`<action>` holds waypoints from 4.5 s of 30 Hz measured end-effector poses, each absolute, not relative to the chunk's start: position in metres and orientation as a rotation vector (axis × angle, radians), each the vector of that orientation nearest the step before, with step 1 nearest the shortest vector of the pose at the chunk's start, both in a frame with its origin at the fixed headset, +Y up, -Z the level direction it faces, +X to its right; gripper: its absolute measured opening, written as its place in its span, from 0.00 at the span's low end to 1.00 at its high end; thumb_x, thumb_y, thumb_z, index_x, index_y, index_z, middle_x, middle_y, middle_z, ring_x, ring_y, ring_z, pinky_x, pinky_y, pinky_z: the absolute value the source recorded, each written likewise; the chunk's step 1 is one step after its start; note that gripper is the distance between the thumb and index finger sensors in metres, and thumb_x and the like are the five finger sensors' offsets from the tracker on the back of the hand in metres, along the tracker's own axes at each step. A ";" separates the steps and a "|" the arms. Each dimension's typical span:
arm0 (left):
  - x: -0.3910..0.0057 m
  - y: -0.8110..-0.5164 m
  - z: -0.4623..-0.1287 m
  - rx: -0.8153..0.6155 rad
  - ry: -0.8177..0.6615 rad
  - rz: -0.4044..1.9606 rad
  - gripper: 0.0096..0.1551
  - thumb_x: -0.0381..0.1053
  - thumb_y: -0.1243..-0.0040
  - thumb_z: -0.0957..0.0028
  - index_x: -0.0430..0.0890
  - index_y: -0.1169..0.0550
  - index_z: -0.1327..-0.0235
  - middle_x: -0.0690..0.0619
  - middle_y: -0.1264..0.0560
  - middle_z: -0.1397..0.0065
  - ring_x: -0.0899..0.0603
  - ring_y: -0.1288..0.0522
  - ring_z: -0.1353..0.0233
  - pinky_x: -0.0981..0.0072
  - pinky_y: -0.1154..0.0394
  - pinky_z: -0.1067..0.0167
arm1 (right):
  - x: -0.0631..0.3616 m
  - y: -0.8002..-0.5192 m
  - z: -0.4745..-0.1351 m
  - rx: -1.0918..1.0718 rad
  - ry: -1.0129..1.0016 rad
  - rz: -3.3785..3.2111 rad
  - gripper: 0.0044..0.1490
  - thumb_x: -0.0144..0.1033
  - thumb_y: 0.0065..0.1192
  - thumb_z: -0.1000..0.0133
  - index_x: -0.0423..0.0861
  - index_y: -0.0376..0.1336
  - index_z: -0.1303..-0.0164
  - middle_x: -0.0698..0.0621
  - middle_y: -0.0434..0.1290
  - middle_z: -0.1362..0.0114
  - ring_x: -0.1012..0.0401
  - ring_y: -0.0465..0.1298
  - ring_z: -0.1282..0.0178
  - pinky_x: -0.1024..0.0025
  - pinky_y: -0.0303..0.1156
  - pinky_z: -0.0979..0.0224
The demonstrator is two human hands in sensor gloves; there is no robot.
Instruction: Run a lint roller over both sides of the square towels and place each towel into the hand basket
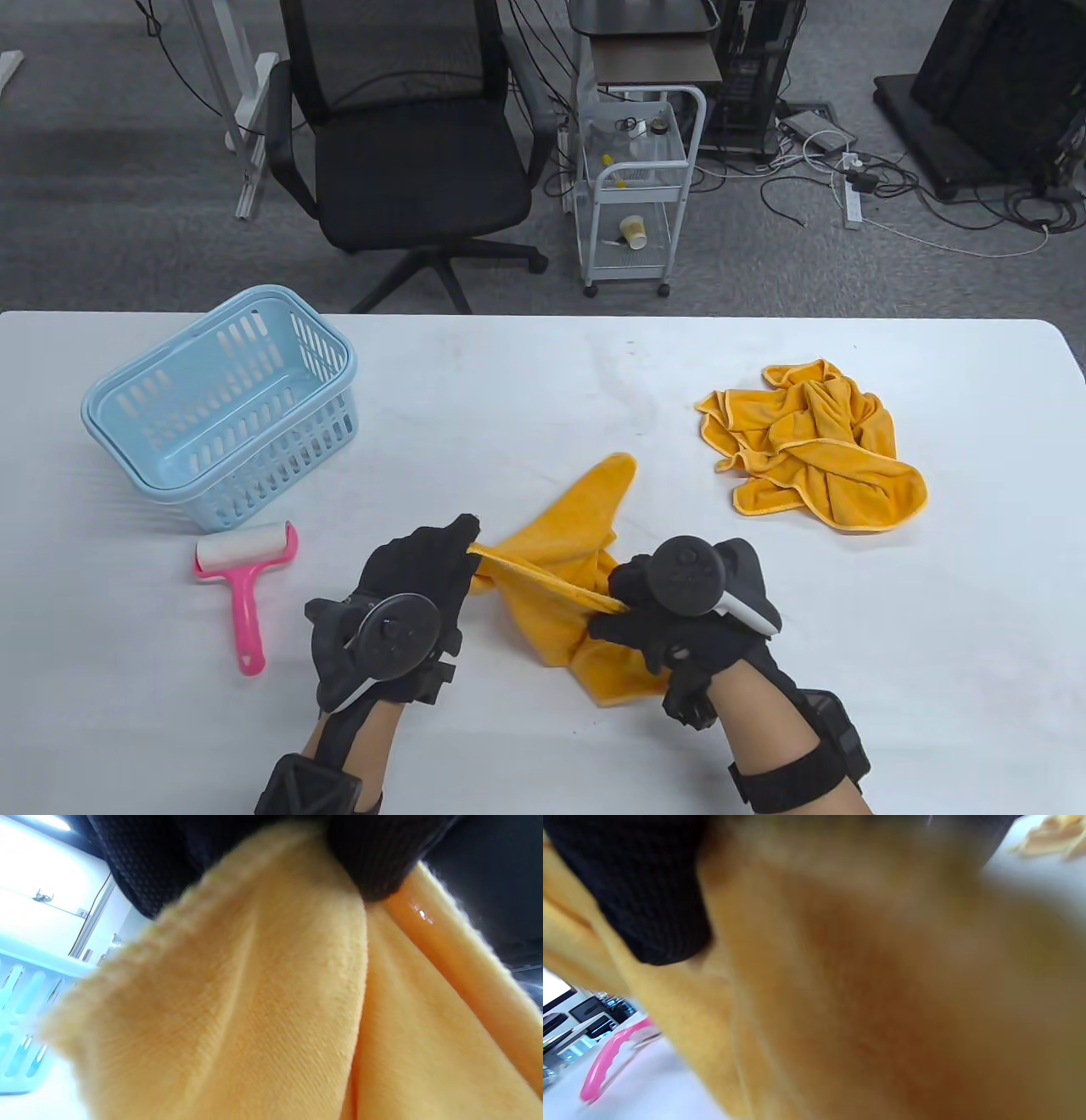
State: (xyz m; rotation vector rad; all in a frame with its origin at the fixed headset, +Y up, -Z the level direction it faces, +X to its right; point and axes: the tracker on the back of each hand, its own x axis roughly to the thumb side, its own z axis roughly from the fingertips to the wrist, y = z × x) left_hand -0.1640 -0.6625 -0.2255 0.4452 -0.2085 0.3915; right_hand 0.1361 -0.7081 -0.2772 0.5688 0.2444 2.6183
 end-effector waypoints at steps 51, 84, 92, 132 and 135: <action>-0.196 -0.518 -0.249 0.692 -0.235 -0.221 0.21 0.52 0.35 0.45 0.68 0.26 0.41 0.62 0.25 0.26 0.46 0.21 0.28 0.38 0.30 0.25 | 0.221 -0.524 -0.331 0.416 -0.936 2.572 0.22 0.31 0.69 0.42 0.54 0.70 0.37 0.49 0.71 0.26 0.48 0.75 0.30 0.39 0.67 0.25; -0.263 -0.708 -0.229 -0.168 -0.005 -0.199 0.35 0.69 0.43 0.50 0.59 0.28 0.28 0.51 0.31 0.17 0.37 0.24 0.24 0.38 0.29 0.29 | 0.205 -0.744 -0.263 0.642 0.332 2.957 0.40 0.58 0.63 0.43 0.47 0.66 0.25 0.37 0.61 0.18 0.35 0.62 0.20 0.31 0.61 0.28; -0.326 -0.727 -0.245 -0.238 0.523 -0.094 0.52 0.73 0.41 0.52 0.47 0.38 0.20 0.40 0.42 0.14 0.29 0.30 0.22 0.34 0.32 0.30 | 0.205 -0.755 -0.261 0.617 0.217 3.077 0.55 0.63 0.69 0.48 0.47 0.54 0.16 0.35 0.50 0.14 0.34 0.54 0.17 0.30 0.58 0.27; -0.030 -0.745 -0.274 -0.411 -0.424 0.171 0.29 0.61 0.41 0.48 0.63 0.32 0.32 0.54 0.24 0.30 0.40 0.19 0.35 0.39 0.24 0.35 | 0.206 -0.781 -0.267 0.547 0.615 3.163 0.61 0.64 0.72 0.48 0.42 0.50 0.14 0.32 0.47 0.14 0.32 0.53 0.18 0.28 0.57 0.27; -0.020 -0.759 -0.278 -0.440 -0.452 0.144 0.29 0.61 0.41 0.48 0.62 0.32 0.31 0.54 0.24 0.31 0.40 0.19 0.35 0.40 0.24 0.35 | 0.207 -0.781 -0.267 0.547 0.619 3.161 0.61 0.64 0.72 0.48 0.42 0.50 0.14 0.32 0.47 0.14 0.31 0.53 0.18 0.28 0.57 0.27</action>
